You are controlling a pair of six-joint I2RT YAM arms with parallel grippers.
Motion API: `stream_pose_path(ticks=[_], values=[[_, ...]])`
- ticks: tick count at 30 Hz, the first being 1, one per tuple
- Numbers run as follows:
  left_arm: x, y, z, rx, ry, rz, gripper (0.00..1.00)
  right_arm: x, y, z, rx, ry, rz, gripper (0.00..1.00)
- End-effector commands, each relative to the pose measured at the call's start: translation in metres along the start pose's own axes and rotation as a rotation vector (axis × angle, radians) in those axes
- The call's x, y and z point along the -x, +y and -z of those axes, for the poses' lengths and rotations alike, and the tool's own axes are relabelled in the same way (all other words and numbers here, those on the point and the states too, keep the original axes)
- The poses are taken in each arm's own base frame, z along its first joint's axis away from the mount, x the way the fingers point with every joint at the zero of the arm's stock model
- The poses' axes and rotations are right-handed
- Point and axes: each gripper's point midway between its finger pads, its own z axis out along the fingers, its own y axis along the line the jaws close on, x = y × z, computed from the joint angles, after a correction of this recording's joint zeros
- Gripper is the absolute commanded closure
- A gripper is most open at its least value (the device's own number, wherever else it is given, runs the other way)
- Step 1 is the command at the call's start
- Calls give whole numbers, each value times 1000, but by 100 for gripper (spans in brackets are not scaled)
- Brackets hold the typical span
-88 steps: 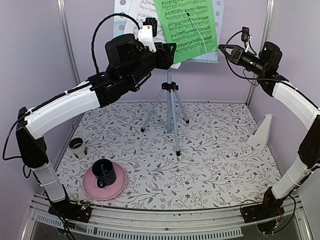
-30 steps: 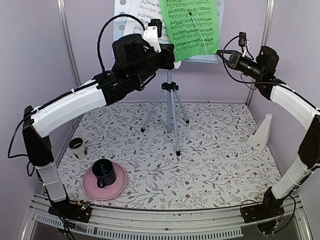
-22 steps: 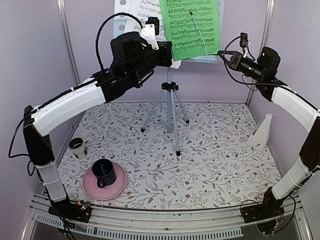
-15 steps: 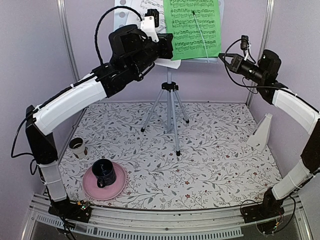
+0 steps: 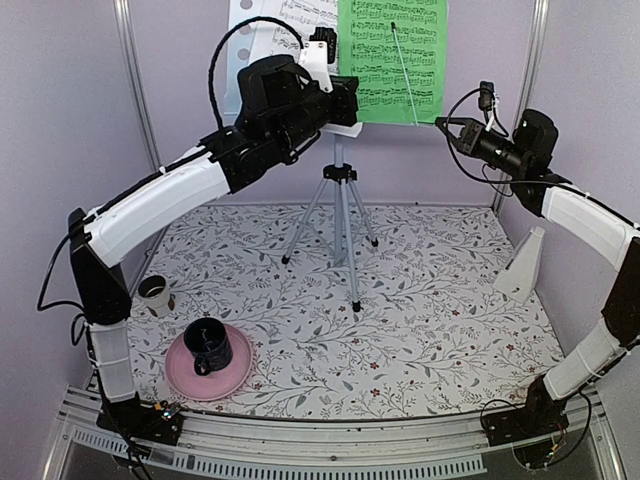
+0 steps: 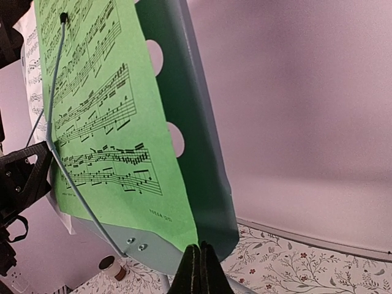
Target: Set up the instrument practice props
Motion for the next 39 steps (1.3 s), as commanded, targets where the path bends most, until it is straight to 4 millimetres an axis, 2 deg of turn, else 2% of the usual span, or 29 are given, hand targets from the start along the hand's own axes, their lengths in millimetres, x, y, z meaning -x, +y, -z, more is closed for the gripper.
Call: stream_pose_path(ticks=[1, 2, 3, 6, 9, 11, 15, 17, 20, 21, 24, 30, 39], values=[[4, -3, -6, -33, -7, -27, 100, 12, 12, 6, 14, -35, 12, 92], [8, -7, -4, -50, -8, -33, 100, 13, 14, 7, 14, -38, 16, 91], [10, -12, -1, -64, -5, -45, 94, 16, 15, 8, 12, -46, 22, 88], [40, -23, 23, -88, -37, -79, 73, 25, 20, 13, 3, -68, 39, 71], [50, -26, 45, -105, -27, -97, 58, 34, 24, 20, -19, -90, 58, 58], [55, -18, 64, -105, -15, -106, 51, 37, 27, 24, -30, -98, 68, 50], [72, 2, 105, -88, -30, -138, 45, 35, 39, 31, -5, -84, 59, 43], [83, 19, 122, -63, -36, -134, 44, 28, 49, 32, 26, -66, 33, 42], [92, 52, 137, -23, -29, -115, 43, 14, 65, 28, 56, -39, 4, 41], [93, 67, 138, -7, -22, -111, 43, 10, 70, 26, 67, -31, -1, 41], [100, 90, 144, -34, -13, -80, 42, 0, 82, 19, 93, -12, -19, 41], [104, 104, 141, -167, 20, -7, 45, -21, 99, 2, 136, 31, -53, 42], [96, 121, 124, -159, 55, 29, 50, -47, 108, -20, 169, 78, -89, 44]])
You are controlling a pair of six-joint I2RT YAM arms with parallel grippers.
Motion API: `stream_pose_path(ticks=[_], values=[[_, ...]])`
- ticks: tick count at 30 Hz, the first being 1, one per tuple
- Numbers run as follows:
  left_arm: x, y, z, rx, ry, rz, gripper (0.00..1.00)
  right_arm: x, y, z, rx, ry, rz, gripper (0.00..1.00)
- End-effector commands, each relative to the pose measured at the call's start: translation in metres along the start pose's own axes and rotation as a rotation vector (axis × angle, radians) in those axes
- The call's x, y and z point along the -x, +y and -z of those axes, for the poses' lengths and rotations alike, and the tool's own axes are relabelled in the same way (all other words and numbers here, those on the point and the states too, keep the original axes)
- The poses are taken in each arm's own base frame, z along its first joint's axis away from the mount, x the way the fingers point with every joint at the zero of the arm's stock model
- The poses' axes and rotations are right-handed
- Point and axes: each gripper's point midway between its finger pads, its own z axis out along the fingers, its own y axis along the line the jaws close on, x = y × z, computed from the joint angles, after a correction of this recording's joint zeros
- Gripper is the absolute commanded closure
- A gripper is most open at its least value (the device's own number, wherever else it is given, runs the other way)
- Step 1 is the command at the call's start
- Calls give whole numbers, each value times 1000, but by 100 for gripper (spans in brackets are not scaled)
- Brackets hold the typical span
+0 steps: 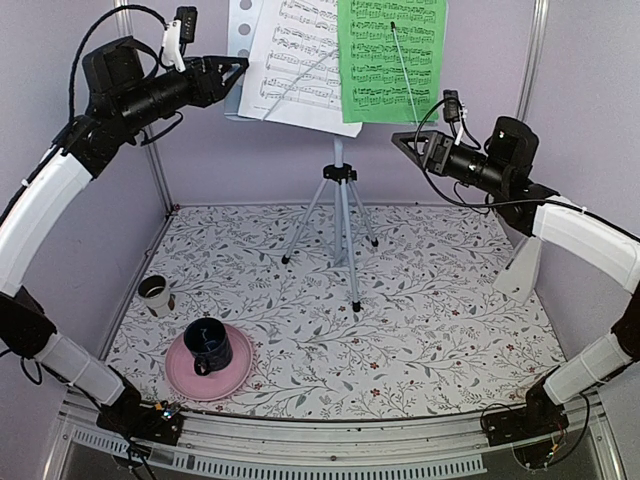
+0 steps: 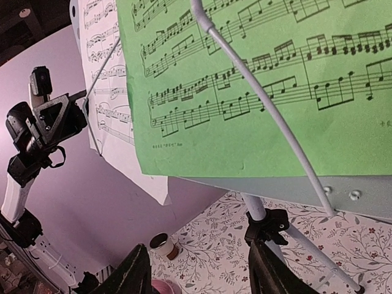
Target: Set up the instrument practice props
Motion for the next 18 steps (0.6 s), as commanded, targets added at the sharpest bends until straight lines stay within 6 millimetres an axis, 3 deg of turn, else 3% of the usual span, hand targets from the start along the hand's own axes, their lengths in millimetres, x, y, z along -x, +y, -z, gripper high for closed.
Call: stream_pose_path(ticks=[1, 11, 18], values=[[5, -1, -4, -39, 6, 25, 51, 1, 6, -12, 16, -11, -10, 45], [-2, 3, -22, -40, 21, 25, 57, -6, 17, -27, 46, -2, -7, 48], [5, -2, -34, -82, 3, 25, 69, -12, 22, -36, 59, 10, -8, 50]])
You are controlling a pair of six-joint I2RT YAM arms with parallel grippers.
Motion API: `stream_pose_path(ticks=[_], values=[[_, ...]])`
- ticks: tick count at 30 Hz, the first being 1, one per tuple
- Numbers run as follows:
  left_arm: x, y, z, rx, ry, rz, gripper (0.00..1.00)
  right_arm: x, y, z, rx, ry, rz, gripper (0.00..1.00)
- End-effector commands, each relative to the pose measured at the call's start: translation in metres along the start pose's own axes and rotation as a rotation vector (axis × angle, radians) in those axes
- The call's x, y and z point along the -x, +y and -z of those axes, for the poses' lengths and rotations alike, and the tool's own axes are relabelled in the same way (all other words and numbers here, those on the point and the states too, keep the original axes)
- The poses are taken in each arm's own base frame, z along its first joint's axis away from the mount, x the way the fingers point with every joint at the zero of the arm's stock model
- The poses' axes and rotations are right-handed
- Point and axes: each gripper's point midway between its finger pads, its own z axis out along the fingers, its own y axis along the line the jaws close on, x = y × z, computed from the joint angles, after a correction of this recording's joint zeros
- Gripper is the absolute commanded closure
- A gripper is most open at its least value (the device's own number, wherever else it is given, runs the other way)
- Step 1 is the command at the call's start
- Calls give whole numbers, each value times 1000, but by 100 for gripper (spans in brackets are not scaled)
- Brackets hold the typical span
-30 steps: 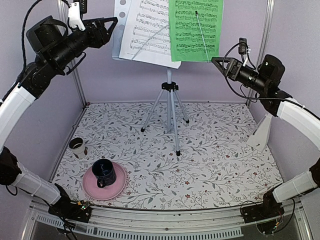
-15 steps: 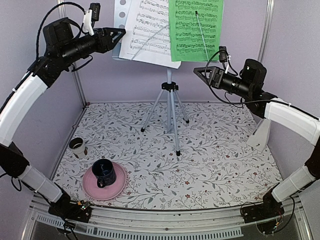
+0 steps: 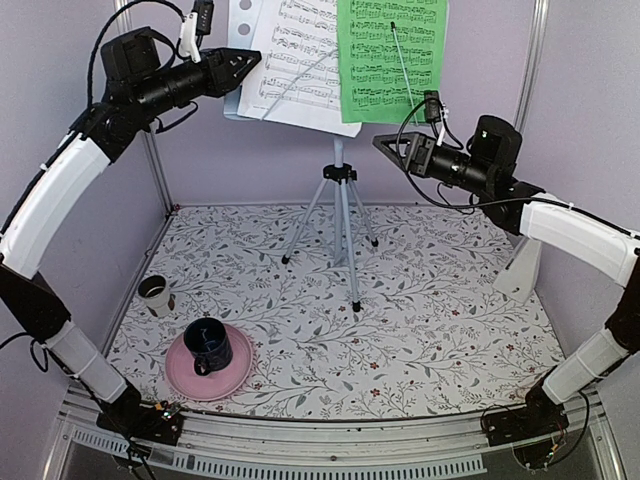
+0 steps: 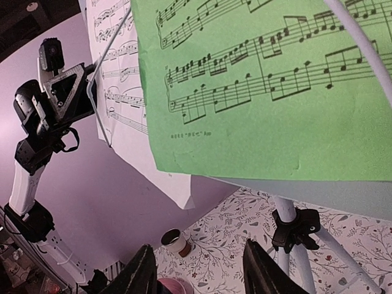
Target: Set up the instrument practice props
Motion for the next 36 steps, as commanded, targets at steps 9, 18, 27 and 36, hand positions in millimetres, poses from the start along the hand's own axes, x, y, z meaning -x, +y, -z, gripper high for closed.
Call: stream_pose_path(ticks=[9, 18, 27, 36], values=[[8, 2, -7, -17, -33, -15, 80, 6, 13, -14, 28, -26, 28, 51], [4, -4, -21, -54, -29, -13, 75, 8, 15, -12, 20, -34, 43, 52], [5, -9, -31, -48, -27, -35, 96, 8, 16, -13, 20, -34, 44, 53], [18, 1, 3, 89, -174, -97, 100, 9, 16, -12, 19, -36, 50, 53]])
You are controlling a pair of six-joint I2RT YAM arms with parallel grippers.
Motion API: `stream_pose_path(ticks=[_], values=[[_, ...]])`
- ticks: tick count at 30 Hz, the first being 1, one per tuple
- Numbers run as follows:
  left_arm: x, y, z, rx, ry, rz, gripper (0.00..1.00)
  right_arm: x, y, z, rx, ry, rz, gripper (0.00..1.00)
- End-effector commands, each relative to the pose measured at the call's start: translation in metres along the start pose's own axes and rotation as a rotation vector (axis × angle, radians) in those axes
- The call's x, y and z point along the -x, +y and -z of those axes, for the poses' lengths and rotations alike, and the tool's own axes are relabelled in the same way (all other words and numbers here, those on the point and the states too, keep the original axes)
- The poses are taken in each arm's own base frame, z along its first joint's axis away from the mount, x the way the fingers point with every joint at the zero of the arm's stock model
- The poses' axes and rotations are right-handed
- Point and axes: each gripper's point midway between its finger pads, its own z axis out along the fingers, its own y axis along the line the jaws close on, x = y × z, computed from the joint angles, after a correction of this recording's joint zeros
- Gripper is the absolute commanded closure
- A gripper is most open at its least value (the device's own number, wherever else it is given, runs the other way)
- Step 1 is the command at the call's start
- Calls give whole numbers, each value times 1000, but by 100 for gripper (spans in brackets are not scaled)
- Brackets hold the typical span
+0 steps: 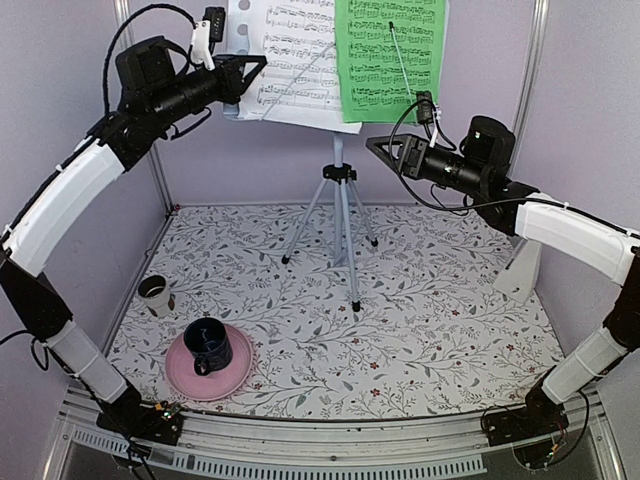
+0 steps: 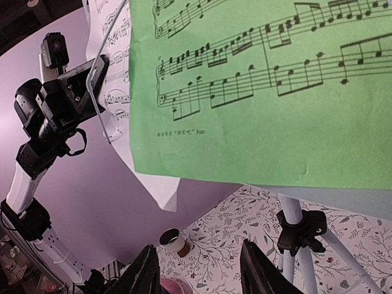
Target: Set up the instrument practice props
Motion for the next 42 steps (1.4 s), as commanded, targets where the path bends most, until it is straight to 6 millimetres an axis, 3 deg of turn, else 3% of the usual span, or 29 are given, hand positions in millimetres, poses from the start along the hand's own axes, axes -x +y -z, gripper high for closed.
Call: stream_pose_path(ticks=[1, 11, 31, 32, 34, 36, 39, 42], values=[[31, 6, 27, 91, -150, -58, 100, 17, 9, -2, 12, -43, 32, 53], [45, 13, 41, 154, -244, -101, 100, 19, 10, -2, 10, -46, 38, 54], [31, 20, 52, 210, -224, -116, 100, 22, 13, -2, 16, -46, 53, 53], [31, 20, 51, 208, -221, -115, 93, 22, 13, -1, 19, -45, 54, 53], [31, 19, 51, 204, -218, -114, 68, 22, 14, -1, 20, -46, 58, 53], [33, 19, 52, 205, -219, -112, 50, 22, 15, 0, 24, -45, 64, 52], [37, 19, 60, 219, -225, -109, 33, 24, 19, 3, 31, -48, 80, 51], [42, 19, 71, 231, -234, -108, 23, 26, 23, 7, 36, -52, 104, 49]])
